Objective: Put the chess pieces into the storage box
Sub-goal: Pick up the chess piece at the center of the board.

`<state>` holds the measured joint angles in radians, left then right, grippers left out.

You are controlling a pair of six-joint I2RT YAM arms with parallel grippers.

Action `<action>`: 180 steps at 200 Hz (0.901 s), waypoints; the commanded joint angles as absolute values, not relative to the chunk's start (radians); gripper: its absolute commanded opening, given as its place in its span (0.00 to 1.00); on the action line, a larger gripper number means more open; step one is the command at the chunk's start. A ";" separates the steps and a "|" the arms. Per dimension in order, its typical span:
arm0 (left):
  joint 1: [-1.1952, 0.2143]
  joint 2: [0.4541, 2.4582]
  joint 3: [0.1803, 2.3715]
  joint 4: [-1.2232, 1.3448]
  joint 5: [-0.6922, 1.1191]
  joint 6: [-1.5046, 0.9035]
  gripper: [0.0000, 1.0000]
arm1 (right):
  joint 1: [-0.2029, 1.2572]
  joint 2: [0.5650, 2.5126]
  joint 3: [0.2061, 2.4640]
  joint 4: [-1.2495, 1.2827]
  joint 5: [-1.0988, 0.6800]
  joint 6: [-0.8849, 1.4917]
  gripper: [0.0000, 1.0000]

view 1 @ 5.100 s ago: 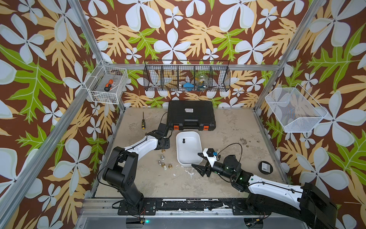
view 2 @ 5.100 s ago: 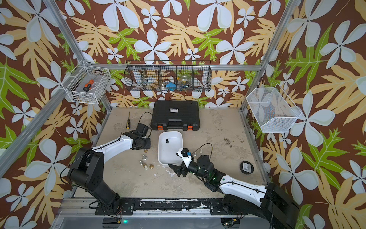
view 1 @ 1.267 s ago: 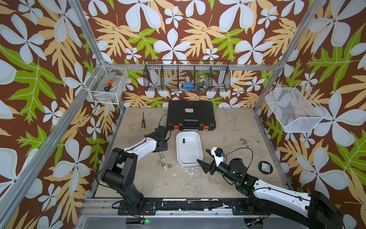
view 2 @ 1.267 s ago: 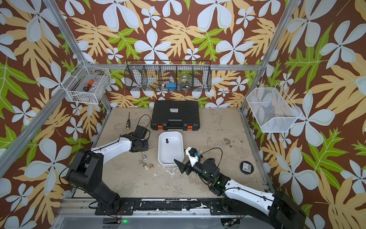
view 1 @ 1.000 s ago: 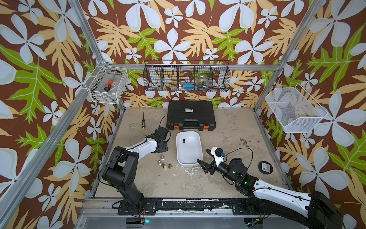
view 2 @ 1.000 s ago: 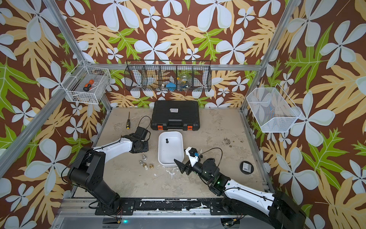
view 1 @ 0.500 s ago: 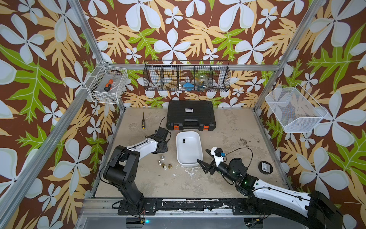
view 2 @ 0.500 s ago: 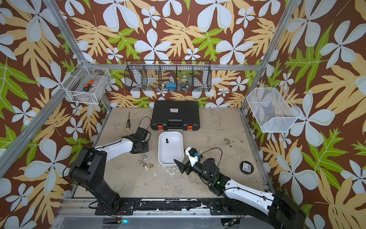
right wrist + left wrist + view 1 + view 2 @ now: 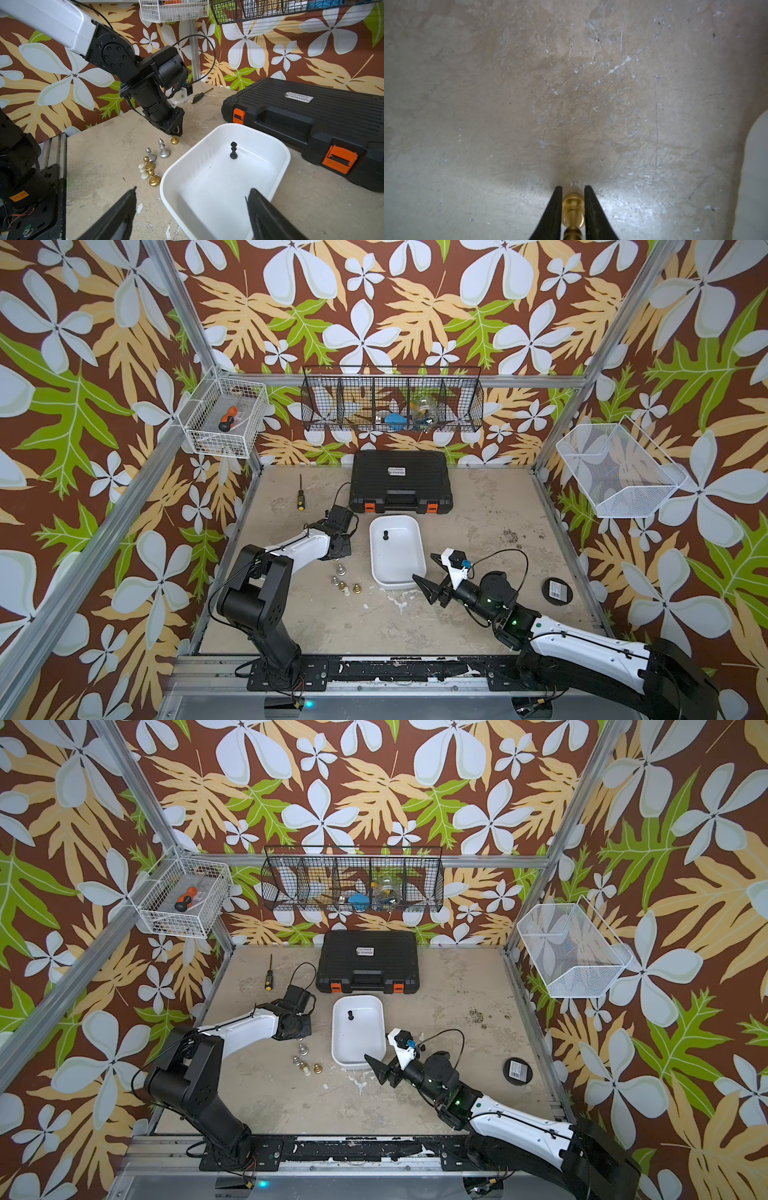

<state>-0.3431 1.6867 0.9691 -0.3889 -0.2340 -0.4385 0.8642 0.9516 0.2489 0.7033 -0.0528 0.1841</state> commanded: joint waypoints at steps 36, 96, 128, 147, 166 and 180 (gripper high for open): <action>-0.342 1.680 0.963 -0.370 -0.216 -0.431 0.18 | 0.865 0.956 0.252 0.742 -0.049 0.195 0.84; -0.341 1.676 0.964 -0.367 -0.206 -0.422 0.11 | 0.865 0.959 0.252 0.746 -0.050 0.198 0.84; -0.341 1.670 0.976 -0.372 -0.204 -0.418 0.08 | 0.865 0.954 0.250 0.746 -0.043 0.198 0.84; -0.342 1.671 0.994 -0.389 -0.204 -0.410 0.07 | 0.865 0.949 0.249 0.746 -0.037 0.198 0.84; -0.345 1.666 1.022 -0.408 -0.205 -0.406 0.06 | 0.865 0.947 0.247 0.746 -0.031 0.198 0.84; -0.352 1.660 1.048 -0.426 -0.210 -0.406 0.06 | 0.865 0.947 0.248 0.744 -0.027 0.197 0.84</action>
<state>-0.3435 1.6733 1.0122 -0.3901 -0.2077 -0.4168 0.8642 0.9501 0.2489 0.7105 -0.0441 0.1947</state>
